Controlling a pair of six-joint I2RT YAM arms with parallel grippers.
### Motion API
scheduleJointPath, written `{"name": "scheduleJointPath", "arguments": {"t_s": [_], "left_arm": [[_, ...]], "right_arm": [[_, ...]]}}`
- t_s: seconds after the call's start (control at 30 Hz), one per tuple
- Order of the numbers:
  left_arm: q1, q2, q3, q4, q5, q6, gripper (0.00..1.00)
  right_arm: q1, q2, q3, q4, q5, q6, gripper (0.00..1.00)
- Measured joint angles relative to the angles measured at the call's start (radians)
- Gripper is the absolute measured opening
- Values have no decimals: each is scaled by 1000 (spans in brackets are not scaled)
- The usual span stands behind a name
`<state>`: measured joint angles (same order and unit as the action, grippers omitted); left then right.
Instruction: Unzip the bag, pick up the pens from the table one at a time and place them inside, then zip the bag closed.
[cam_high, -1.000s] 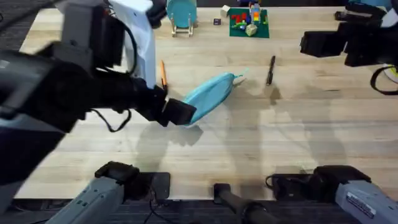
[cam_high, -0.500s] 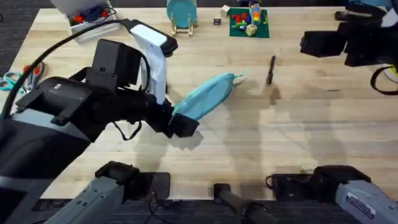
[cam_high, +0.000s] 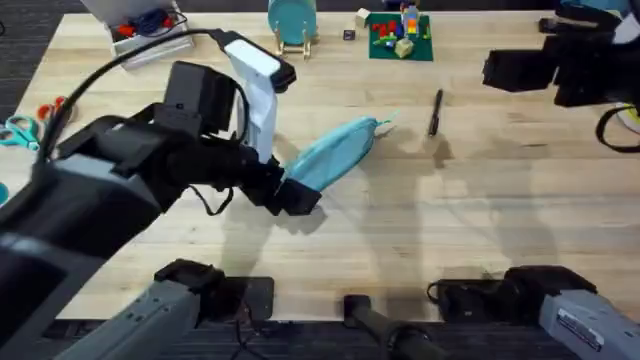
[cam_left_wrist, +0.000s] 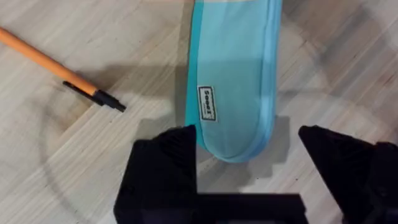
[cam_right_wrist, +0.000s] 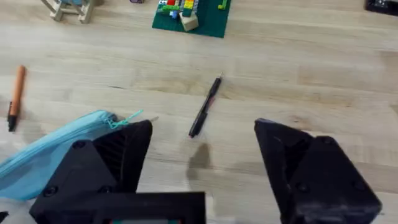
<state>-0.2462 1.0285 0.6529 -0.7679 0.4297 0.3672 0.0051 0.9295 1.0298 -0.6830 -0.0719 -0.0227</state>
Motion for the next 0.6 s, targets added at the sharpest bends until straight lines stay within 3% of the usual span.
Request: {"name": "scheduleJointPath", "arguments": {"t_s": [0.53,0.6], "left_arm": [[0,72,-4,52,1,0,996],[0,72,-4,61,1,1,948]], "right_arm": [[0,0,0,0,0,0,996],[0,0,0,0,0,0,996]]}}
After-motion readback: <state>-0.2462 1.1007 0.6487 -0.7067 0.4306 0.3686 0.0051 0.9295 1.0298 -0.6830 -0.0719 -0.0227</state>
